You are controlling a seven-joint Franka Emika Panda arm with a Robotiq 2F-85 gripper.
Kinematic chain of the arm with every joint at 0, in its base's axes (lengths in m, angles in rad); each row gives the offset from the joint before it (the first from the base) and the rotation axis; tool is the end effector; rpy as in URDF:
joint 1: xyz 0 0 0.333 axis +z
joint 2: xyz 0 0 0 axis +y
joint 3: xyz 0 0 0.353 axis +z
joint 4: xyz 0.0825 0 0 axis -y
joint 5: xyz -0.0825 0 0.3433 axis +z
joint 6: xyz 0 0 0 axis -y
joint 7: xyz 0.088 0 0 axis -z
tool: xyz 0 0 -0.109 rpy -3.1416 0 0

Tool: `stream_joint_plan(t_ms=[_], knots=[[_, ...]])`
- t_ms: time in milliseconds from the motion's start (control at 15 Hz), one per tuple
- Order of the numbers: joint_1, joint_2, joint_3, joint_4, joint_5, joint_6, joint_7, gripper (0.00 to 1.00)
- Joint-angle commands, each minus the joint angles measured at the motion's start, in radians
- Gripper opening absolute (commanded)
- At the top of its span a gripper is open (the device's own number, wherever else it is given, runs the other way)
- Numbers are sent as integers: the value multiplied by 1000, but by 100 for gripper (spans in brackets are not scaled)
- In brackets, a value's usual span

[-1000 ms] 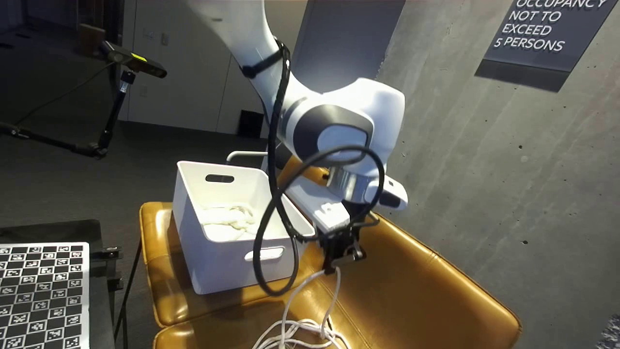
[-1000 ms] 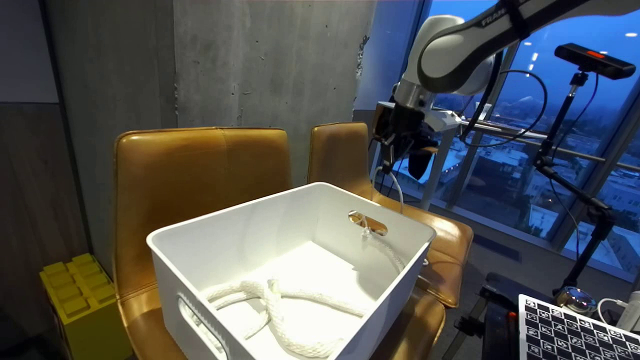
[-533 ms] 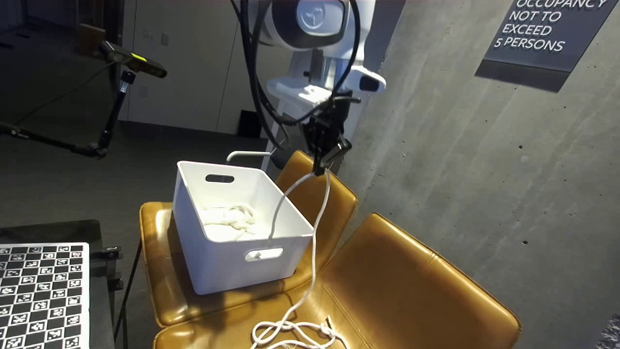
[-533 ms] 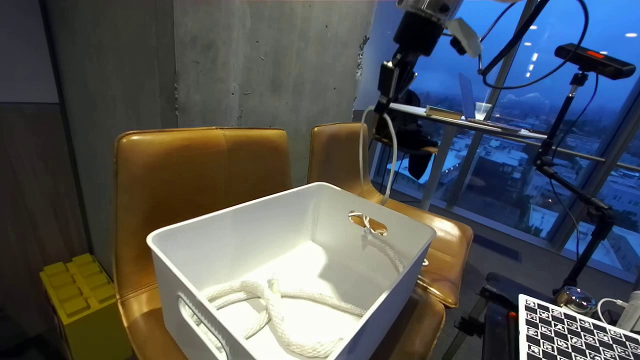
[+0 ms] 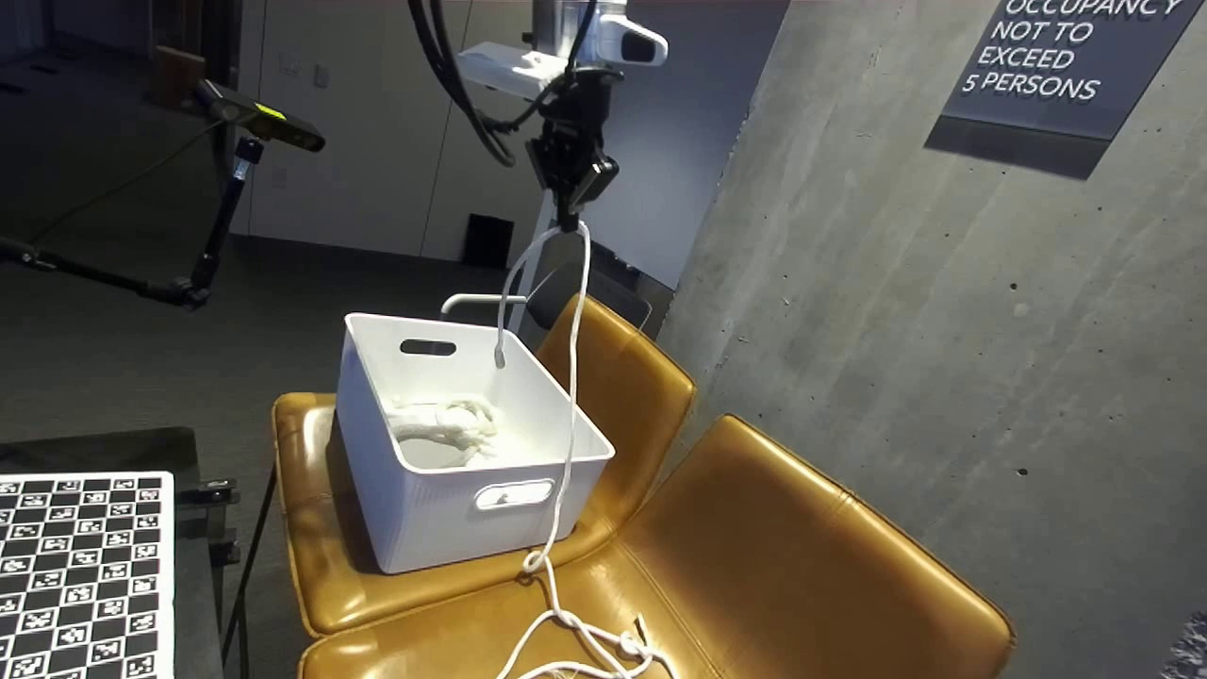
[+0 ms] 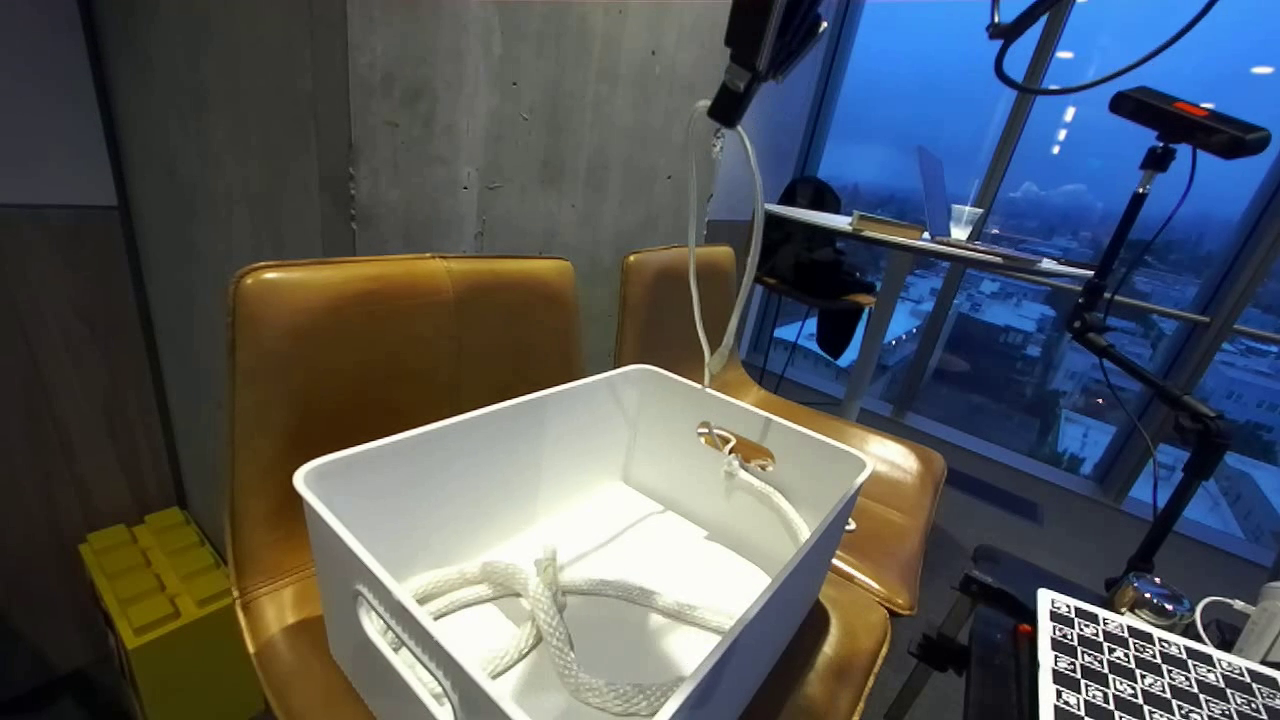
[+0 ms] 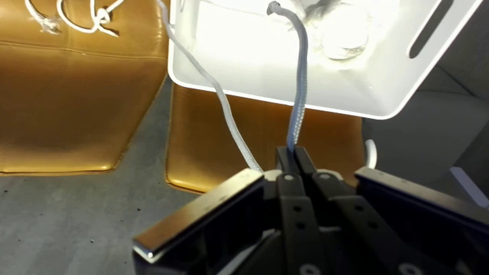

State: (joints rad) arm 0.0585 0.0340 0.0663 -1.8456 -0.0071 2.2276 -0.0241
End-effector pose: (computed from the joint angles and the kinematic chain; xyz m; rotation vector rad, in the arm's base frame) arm 0.5622 0.0697 0.5848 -3.0722 -0.2336 -0.5413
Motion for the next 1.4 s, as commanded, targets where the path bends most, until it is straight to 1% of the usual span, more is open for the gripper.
stream_joint_plan(t_ms=[0, 267, 467, 733, 800, 933, 1067, 1200, 1333], knots=[[61, -47, 53, 26, -33, -38, 95, 1], [135, -58, 130, 56, -74, -40, 202, 1], [186, -34, 186, 84, -130, -43, 286, 1], [247, 51, 243, 132, -232, -41, 396, 1], [270, 98, 255, 169, -272, -49, 436, 1], [324, 210, 262, 262, -357, -68, 511, 1], [392, 310, 243, 360, -419, -96, 561, 1], [462, 399, 217, 451, -444, -126, 593, 1], [520, 480, 196, 546, -427, -158, 605, 1]])
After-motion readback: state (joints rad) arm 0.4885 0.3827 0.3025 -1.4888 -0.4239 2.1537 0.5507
